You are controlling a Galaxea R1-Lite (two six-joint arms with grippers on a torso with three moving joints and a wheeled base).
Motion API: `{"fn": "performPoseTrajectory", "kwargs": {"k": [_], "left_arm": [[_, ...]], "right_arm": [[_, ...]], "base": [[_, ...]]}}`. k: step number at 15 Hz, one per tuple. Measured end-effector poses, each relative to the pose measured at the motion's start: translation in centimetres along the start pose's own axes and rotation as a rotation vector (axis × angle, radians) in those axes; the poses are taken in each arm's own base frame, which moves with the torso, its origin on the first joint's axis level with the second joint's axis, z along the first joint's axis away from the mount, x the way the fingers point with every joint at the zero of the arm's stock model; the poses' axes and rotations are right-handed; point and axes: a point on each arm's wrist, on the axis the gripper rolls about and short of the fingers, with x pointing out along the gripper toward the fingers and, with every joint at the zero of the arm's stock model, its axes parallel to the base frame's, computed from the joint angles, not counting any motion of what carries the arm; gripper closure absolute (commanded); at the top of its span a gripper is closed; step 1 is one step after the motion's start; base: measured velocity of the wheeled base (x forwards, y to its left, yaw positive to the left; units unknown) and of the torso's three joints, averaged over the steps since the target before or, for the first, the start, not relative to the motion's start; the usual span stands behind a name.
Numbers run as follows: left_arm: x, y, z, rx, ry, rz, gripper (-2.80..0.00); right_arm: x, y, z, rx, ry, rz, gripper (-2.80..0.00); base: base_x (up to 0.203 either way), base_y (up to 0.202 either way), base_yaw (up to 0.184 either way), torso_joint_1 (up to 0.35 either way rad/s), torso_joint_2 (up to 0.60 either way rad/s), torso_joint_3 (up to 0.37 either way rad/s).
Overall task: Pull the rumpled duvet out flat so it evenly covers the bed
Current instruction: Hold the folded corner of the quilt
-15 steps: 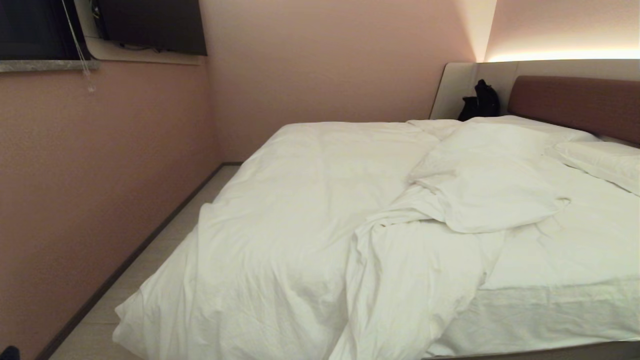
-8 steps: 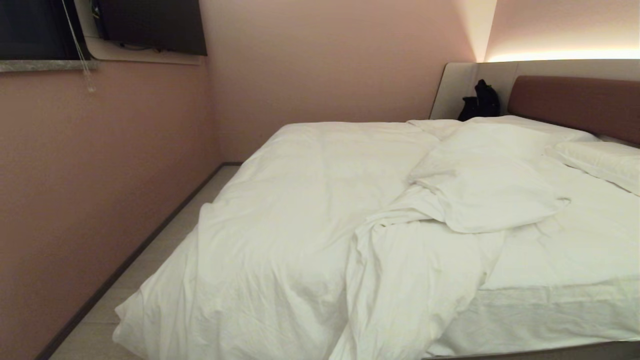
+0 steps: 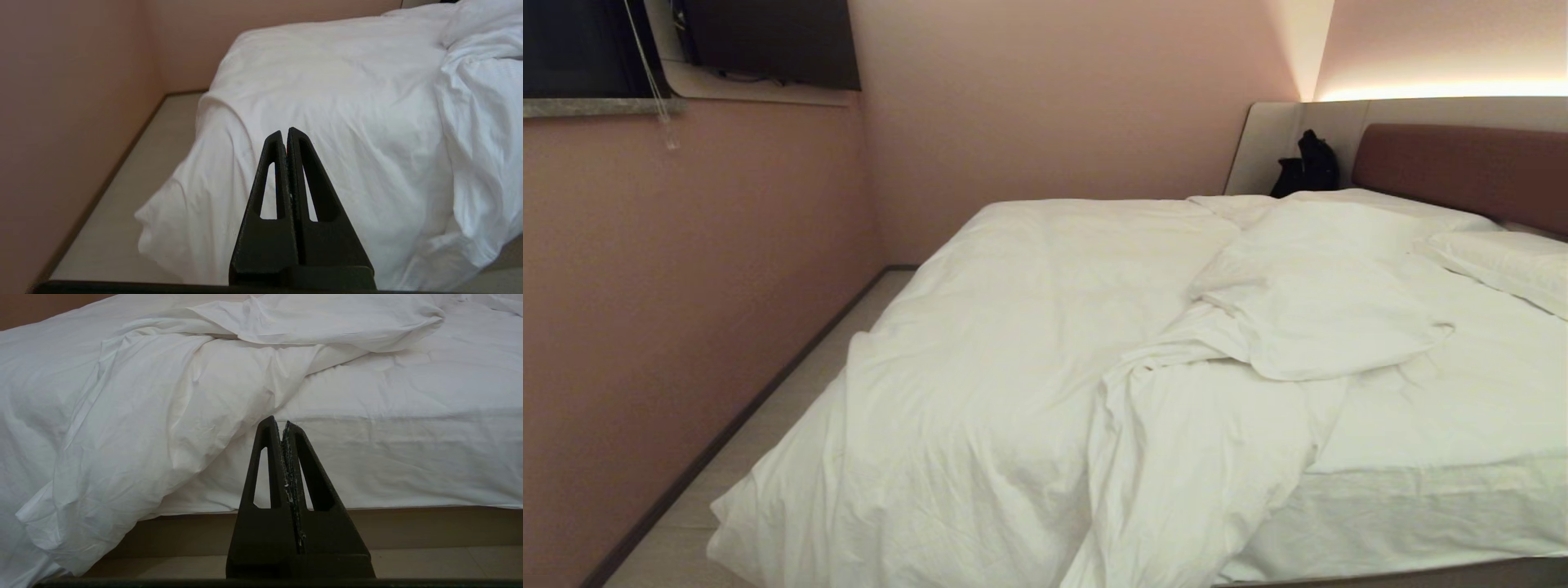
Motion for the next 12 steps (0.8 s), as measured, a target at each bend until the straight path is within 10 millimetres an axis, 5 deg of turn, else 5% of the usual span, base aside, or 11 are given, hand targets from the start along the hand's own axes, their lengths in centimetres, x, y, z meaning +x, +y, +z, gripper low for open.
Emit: {"fn": "performPoseTrajectory", "kwargs": {"k": [12], "left_arm": [[-0.39,0.12,-0.87,-0.073,0.095,0.092,0.00]], "right_arm": [[0.00,0.00,0.00,0.000,0.000,0.000,0.00]], "base": [[0.000,0.000,0.000,0.000,0.00,0.000]]}}
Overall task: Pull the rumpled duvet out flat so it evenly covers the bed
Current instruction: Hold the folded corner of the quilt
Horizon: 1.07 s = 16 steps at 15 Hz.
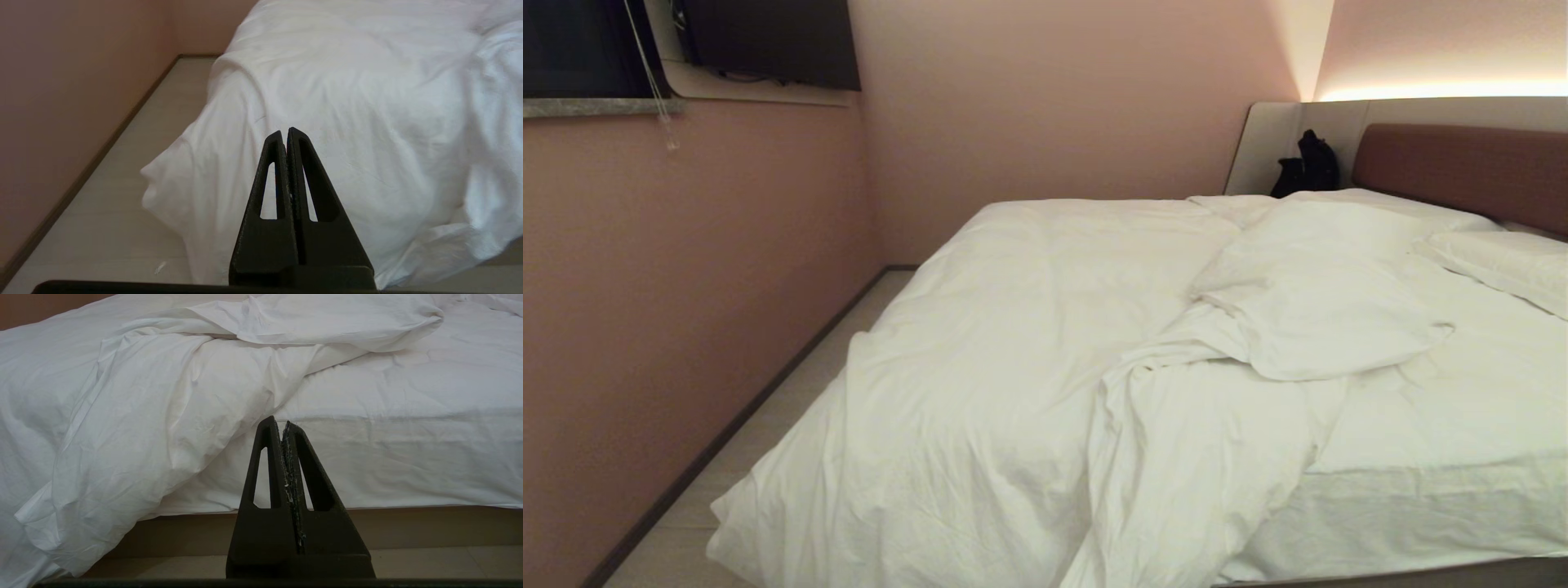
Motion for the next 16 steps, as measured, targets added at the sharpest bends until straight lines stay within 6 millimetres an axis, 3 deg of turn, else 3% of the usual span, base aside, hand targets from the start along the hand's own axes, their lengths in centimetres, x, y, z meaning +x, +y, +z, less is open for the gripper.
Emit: {"fn": "performPoseTrajectory", "kwargs": {"k": [16], "left_arm": [[0.16,0.08,-0.59,-0.008,0.017,0.031,0.00]], "right_arm": [[0.00,0.00,0.00,0.000,0.000,-0.001,0.00]], "base": [[0.000,0.000,0.000,0.000,0.00,0.000]]}}
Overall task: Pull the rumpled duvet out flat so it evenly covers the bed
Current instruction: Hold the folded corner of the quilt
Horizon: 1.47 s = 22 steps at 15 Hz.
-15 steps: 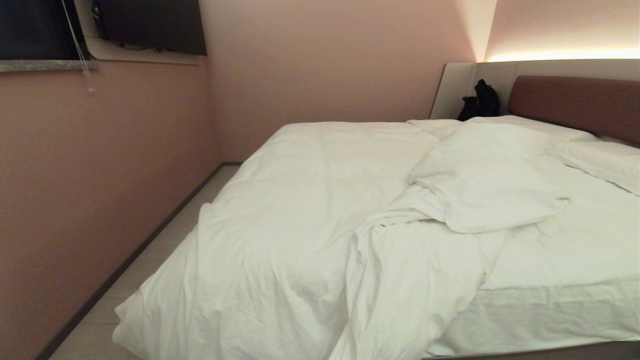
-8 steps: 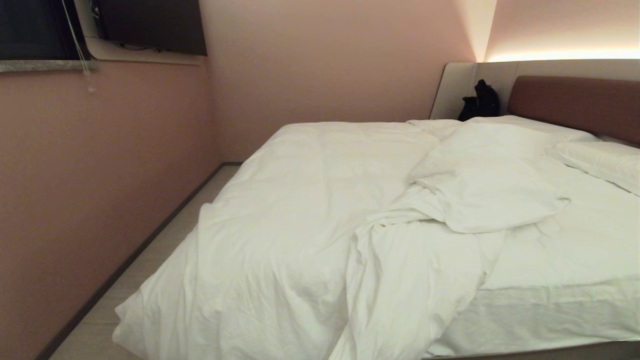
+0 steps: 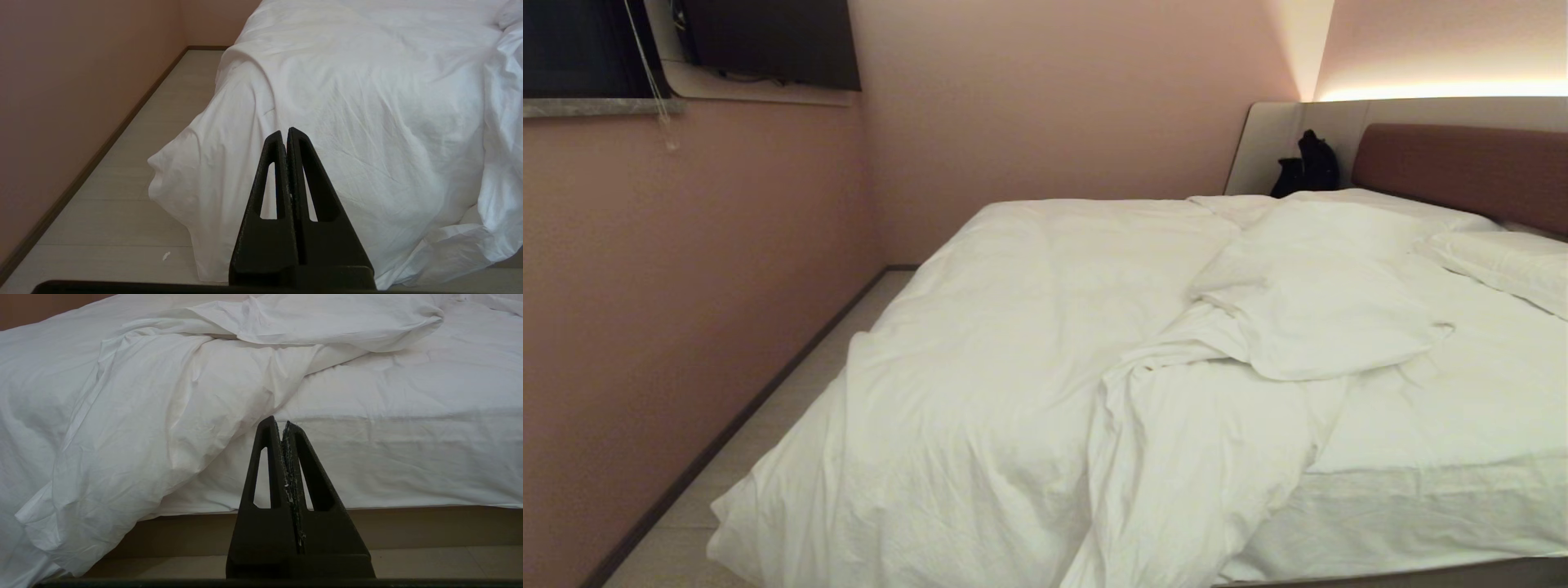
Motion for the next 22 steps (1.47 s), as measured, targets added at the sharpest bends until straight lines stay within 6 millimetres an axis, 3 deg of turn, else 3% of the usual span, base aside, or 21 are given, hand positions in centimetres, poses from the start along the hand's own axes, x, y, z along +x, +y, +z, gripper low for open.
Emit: {"fn": "performPoseTrajectory", "kwargs": {"k": [22], "left_arm": [[0.00,-0.01,-0.01,0.000,0.001,-0.003,0.00]], "right_arm": [[0.00,0.00,0.00,0.000,0.001,0.001,0.00]], "base": [[0.000,0.000,0.000,0.000,0.00,0.000]]}}
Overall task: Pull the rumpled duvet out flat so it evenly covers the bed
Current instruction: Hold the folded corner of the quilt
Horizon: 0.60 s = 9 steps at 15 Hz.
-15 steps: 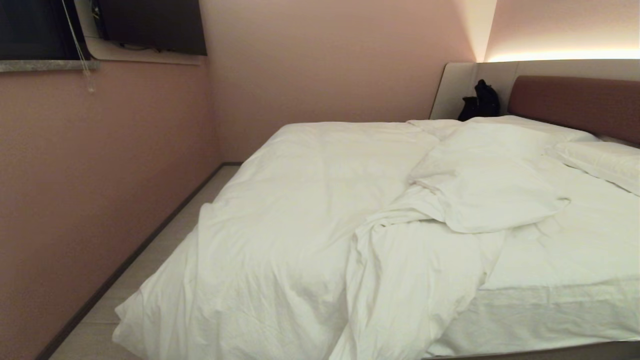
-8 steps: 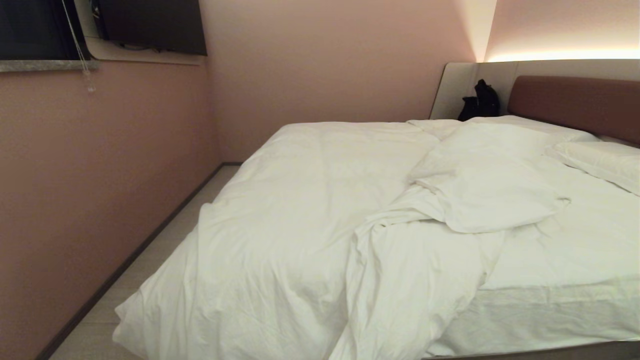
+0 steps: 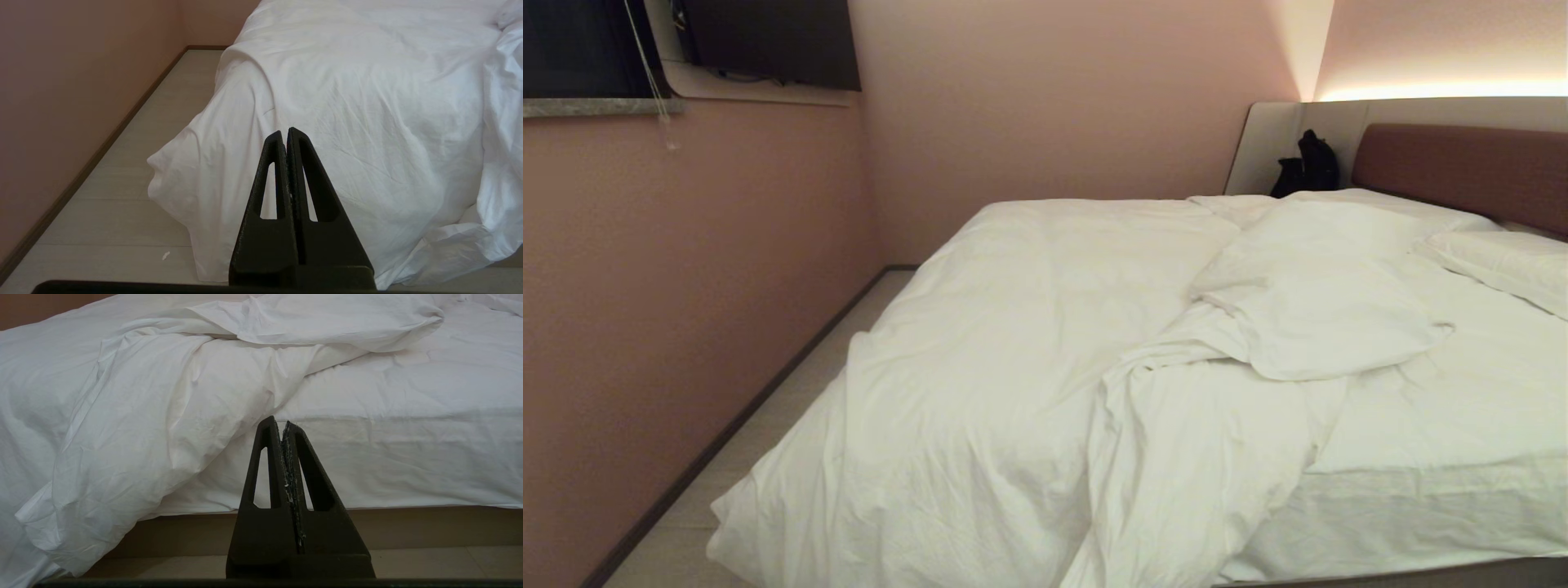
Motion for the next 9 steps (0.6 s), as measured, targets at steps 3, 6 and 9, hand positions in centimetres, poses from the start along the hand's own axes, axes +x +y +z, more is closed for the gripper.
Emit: {"fn": "performPoseTrajectory", "kwargs": {"k": [3,6,9], "left_arm": [[0.00,0.00,0.02,0.000,-0.002,0.002,0.00],[0.00,0.01,0.03,-0.015,-0.003,0.004,0.00],[0.00,0.01,0.02,-0.027,-0.003,0.004,0.00]], "right_arm": [[0.00,0.00,0.00,0.000,-0.001,0.000,0.00],[0.00,0.00,0.00,0.000,0.000,-0.001,0.00],[0.00,0.00,0.00,0.000,0.000,0.000,0.00]], "base": [[0.000,0.000,0.000,0.000,0.00,0.000],[0.000,0.000,0.000,0.000,0.00,0.000],[0.000,0.000,0.000,0.000,0.00,0.000]]}}
